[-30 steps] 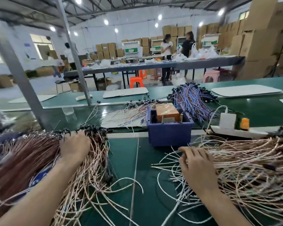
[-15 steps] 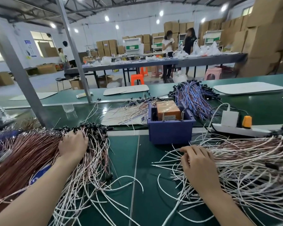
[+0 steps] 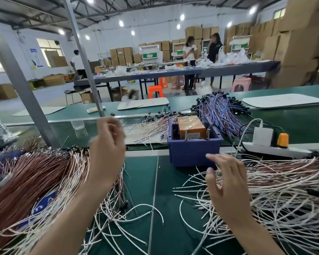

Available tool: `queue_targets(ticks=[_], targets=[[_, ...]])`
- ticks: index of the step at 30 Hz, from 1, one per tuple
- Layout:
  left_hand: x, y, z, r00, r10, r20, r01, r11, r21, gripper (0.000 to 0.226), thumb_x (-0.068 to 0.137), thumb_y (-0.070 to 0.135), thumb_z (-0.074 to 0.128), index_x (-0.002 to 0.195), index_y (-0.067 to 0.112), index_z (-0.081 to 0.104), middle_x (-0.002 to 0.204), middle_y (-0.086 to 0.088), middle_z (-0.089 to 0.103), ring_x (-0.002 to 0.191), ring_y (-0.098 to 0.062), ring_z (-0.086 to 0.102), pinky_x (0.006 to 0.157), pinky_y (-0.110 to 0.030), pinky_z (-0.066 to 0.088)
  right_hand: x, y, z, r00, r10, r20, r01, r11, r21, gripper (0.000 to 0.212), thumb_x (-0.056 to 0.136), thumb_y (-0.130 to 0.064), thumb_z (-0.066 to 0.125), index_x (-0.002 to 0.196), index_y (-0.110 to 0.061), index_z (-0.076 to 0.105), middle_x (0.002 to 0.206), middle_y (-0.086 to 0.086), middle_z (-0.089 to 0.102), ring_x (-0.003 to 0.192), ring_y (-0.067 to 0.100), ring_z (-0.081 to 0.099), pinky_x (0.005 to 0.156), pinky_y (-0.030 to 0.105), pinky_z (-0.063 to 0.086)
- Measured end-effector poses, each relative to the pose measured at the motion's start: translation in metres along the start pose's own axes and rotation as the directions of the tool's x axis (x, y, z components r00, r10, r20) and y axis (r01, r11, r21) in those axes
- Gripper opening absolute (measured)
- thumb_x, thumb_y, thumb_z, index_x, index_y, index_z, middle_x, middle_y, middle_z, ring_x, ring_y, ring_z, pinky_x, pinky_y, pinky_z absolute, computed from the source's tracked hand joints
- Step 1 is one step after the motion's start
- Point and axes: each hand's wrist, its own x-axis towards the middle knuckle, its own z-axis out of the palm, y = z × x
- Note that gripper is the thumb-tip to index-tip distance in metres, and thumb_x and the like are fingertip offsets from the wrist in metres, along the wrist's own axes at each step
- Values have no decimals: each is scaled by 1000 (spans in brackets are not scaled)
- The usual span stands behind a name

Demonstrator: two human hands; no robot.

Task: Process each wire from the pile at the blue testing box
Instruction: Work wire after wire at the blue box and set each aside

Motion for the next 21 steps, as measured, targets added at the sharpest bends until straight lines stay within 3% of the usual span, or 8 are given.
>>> queue_targets(ticks=[1,3,5,6,10,13,16,21], targets=[[-12,16,9,997,63,54,-61,997,-36,10,103,38,43,105,29,45,75,8,63,57,-6,61,47,-27,50,7,-12,-2,992,119,47,-127,963,238,37,99,-43,45,134,-35,52,132,-11,59,129,10,51,107,30,38],[-44,40,35,955,193,224,-190,981,-33,7,101,42,43,102,36,47,65,16,58,51,-1,56,46,-17,40,26,-35,-6,925,324,198,-367,624,690,49,93,-64,49,139,-45,46,134,-17,60,128,2,54,101,26,43],[-74,50,63,865,319,386,-350,937,11,4,102,39,50,103,35,51,68,17,58,60,-4,55,51,-18,38,43,-45,-13,858,401,321,-418,183,890,43,92,-62,56,127,-35,60,102,-6,71,97,11,69,87,26,54],[-85,49,74,826,343,447,-390,921,15,6,103,39,51,106,34,52,74,15,62,67,-6,57,54,-22,42,49,-46,-17,840,425,338,-409,87,908,30,97,-52,55,113,-30,68,80,-4,63,71,13,63,72,26,56],[-85,29,82,759,328,562,-431,901,56,33,103,54,32,111,35,58,97,14,72,83,-7,68,66,-29,53,49,-22,-24,790,554,261,-495,328,805,30,105,-35,48,86,-26,68,56,-6,32,43,11,24,39,21,27],[-66,14,74,711,369,598,-556,817,156,39,104,52,33,112,33,66,99,11,71,86,-12,70,70,-36,57,35,-2,-20,820,492,291,-559,584,589,26,101,-47,46,94,-39,70,60,-2,51,43,6,32,37,18,28],[-48,10,74,669,487,561,-693,682,234,23,100,44,54,100,30,71,88,10,70,80,-15,70,72,-32,55,17,2,-2,868,329,373,-457,822,339,26,95,-59,45,111,-48,63,82,-30,67,41,1,43,42,12,34],[-25,26,76,627,616,476,-775,556,302,14,92,40,70,97,28,72,93,9,70,89,-17,65,93,-35,39,4,-3,14,885,225,407,-341,909,239,24,89,-60,47,108,-53,59,77,-26,68,56,2,59,52,11,39]])
